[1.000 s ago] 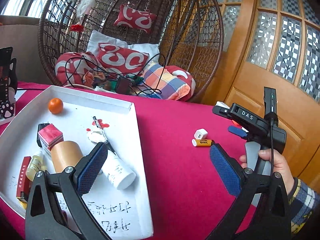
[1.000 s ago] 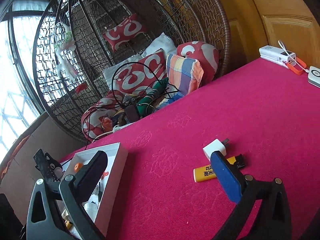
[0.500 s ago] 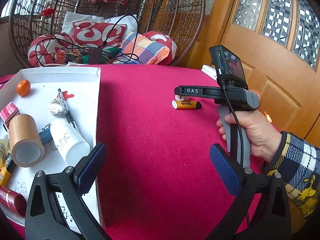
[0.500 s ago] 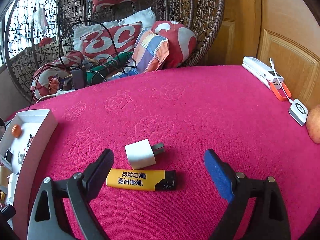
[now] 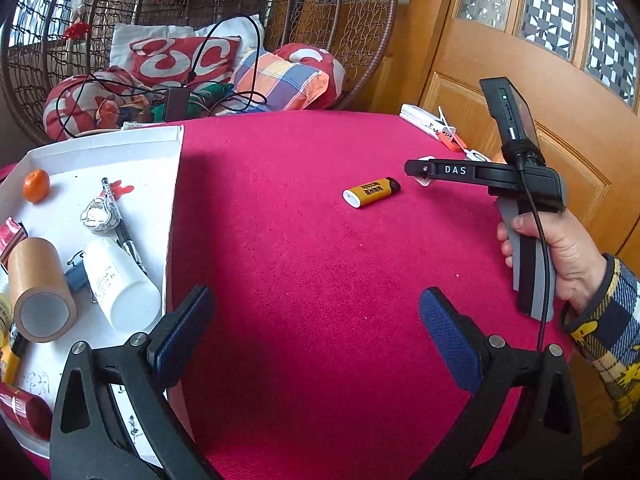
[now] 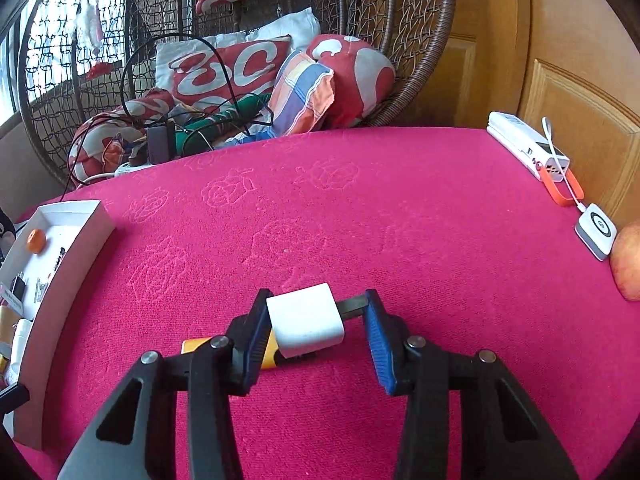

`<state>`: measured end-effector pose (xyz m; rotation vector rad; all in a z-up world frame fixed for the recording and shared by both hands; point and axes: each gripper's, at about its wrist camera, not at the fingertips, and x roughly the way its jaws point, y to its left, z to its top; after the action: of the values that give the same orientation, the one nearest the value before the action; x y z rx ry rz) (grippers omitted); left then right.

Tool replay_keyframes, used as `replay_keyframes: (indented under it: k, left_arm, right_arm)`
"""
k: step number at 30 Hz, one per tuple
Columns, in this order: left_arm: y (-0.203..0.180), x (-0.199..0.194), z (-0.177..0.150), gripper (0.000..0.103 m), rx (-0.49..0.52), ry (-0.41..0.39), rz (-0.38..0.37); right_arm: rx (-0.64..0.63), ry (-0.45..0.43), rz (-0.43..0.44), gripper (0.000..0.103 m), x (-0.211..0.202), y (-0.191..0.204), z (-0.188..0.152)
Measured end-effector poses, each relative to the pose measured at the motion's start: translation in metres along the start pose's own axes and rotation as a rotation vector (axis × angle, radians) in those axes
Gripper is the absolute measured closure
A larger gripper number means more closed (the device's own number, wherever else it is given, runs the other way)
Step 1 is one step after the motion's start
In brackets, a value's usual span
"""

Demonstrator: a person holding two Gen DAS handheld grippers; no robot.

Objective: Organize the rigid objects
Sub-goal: 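Grasp the white charger cube with the right tool, then hold the charger in the right tool while the left tool approaches the yellow lighter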

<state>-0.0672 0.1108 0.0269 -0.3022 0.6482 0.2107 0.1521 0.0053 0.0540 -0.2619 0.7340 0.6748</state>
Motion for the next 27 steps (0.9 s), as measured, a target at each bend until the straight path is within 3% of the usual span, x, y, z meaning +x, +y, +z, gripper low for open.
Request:
replay_keyframes:
  k: [7,14,22,27]
  left_arm:
    - [-0.015,0.010,0.001,0.000,0.042,0.034,0.075]
    - [-0.039,0.023,0.014,0.000,0.139,0.062,0.118]
    - [-0.062,0.075,0.040,0.000,0.291,0.120,0.128]
    - [-0.061,0.116,0.067,0.003,0.297,0.145,0.129]
  right_arm:
    - [0.121,-0.036,0.027,0.058,-0.044,-0.054,-0.041]
    - [0.156,-0.053,0.072,0.058,-0.049,-0.059,-0.047]
    - [0.268,-0.001,0.188,0.058,-0.037,-0.075,-0.054]
    - [0.351,0.013,0.253,0.058,-0.032,-0.087,-0.059]
